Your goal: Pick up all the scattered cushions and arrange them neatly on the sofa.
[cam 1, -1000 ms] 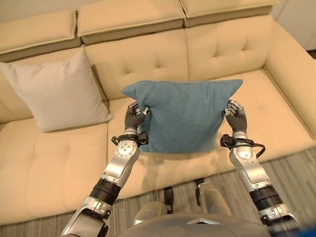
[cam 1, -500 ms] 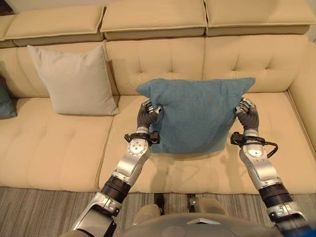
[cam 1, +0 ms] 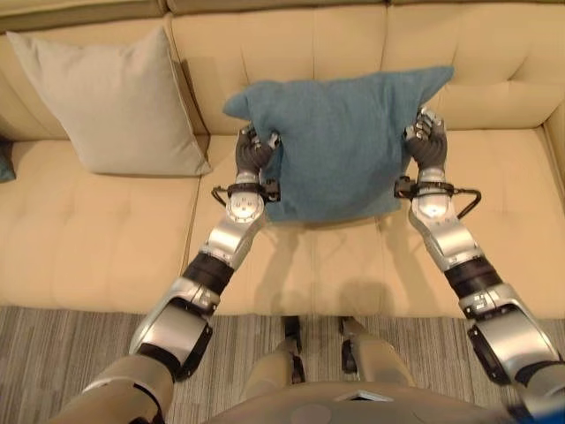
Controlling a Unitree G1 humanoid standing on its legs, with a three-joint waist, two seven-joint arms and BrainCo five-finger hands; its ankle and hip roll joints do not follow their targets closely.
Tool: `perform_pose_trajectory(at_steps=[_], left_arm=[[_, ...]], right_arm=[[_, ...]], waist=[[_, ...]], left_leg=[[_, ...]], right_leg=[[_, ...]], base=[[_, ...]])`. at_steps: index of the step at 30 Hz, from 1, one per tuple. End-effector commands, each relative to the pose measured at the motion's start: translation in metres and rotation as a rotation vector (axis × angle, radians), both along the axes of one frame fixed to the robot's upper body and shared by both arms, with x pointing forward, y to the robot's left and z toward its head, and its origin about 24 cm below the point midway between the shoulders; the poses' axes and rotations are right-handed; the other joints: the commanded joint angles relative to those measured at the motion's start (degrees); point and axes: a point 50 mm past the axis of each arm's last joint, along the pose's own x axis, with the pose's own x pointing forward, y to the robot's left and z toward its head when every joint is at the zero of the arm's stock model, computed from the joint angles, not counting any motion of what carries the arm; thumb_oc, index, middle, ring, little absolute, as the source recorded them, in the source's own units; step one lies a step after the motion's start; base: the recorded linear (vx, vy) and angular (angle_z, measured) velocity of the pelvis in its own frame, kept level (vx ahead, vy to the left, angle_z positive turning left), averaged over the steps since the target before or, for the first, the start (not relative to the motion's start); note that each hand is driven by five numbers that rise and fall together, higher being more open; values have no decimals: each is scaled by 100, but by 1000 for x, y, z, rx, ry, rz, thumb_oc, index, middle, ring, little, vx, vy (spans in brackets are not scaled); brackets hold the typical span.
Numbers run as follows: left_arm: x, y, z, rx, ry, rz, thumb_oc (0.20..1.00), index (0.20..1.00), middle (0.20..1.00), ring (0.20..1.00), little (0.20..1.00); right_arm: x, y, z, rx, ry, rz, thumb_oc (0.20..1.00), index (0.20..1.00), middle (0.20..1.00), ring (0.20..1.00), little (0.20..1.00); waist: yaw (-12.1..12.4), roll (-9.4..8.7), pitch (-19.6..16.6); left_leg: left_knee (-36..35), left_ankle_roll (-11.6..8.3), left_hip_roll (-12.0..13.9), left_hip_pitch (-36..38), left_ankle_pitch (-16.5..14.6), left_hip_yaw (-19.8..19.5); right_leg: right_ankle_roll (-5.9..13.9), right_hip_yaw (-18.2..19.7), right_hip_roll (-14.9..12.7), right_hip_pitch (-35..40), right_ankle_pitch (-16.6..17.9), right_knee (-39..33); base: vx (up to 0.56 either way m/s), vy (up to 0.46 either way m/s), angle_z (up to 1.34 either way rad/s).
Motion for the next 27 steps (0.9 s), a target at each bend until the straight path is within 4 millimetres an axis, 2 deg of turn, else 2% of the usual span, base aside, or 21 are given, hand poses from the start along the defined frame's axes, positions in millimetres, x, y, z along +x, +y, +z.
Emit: perform_pose_trajectory(at_steps=[1, 3, 8, 10, 14, 23, 24, 25, 26, 27], left_arm=[[-7, -59, 81, -16, -355, -232, 200, 200, 200, 200, 200], [-3, -62, 104, -2, -410, -230, 200, 200, 200, 200, 200], [2, -62, 141, 45, -491, -227, 200, 200, 200, 200, 200], [2, -59, 150, 57, -512, -220, 200, 200, 200, 200, 200], [12, -54, 156, 90, -483, -185, 200, 200, 200, 200, 200], [20, -45, 155, 143, -446, -144, 200, 200, 200, 200, 200], [21, -44, 154, 151, -443, -139, 520, 520, 520, 520, 520], [22, -42, 154, 159, -437, -125, 1000, 1000, 1000, 1000, 1000], [25, -38, 155, 183, -420, -102, 1000, 1000, 1000, 1000, 1000], [25, -38, 155, 183, -421, -102, 1000, 1000, 1000, 1000, 1000]], right_arm=[[-7, 54, 61, 2, -273, 202, 200, 200, 200, 200, 200], [-1, 56, 89, -27, -335, 189, 200, 200, 200, 200, 200], [3, 59, 132, -88, -430, 174, 200, 200, 200, 200, 200], [3, 59, 141, -107, -450, 169, 200, 200, 200, 200, 200], [9, 61, 150, -171, -437, 158, 200, 200, 200, 200, 200], [21, 56, 141, -267, -355, 127, 200, 200, 200, 200, 200], [23, 56, 138, -275, -345, 122, 200, 200, 200, 200, 200], [24, 55, 138, -285, -338, 114, 322, 322, 322, 322, 322], [27, 51, 139, -303, -324, 84, 1000, 1000, 1000, 1000, 1000], [27, 51, 139, -303, -324, 84, 1000, 1000, 1000, 1000, 1000]], waist=[[51, -276, -479], [71, -289, -523], [99, -284, -573], [111, -279, -581], [116, -276, -534], [178, -237, -377], [186, -229, -371], [188, -229, -372], [201, -223, -376], [201, -222, -375]], left_leg=[[-46, -541, 218, -313, 26, -169], [-46, -580, 193, -592, 110, -211], [-46, -621, 165, -982, 210, -286], [-46, -629, 157, -1082, 234, -303], [-46, -663, 144, -1315, 311, -354], [-46, -690, 130, -1876, 466, -479], [-46, -691, 137, -1908, 479, -491], [-46, -692, 134, -1937, 491, -492], [-46, -699, 137, -1981, 516, -506], [-46, -699, 137, -1982, 517, -507]], right_leg=[[873, 150, -274, 30, -424, 22], [905, 140, -286, -279, -350, 22], [966, 151, -316, -685, -253, 22], [983, 150, -327, -787, -234, 22], [1005, 150, -338, -1034, -172, 22], [1037, 96, -370, -1599, -58, 22], [1038, 94, -368, -1633, -55, 22], [1040, 87, -364, -1662, -46, 22], [1044, 77, -365, -1715, -32, 22], [1044, 77, -365, -1715, -31, 22]], base=[[0, 0, 0], [-5, 1, -3], [6, 7, -3], [10, 9, -9], [-5, 6, -4], [-26, -8, 1], [0, 0, 0], [0, 0, 0], [0, 0, 0], [0, 0, 0]])
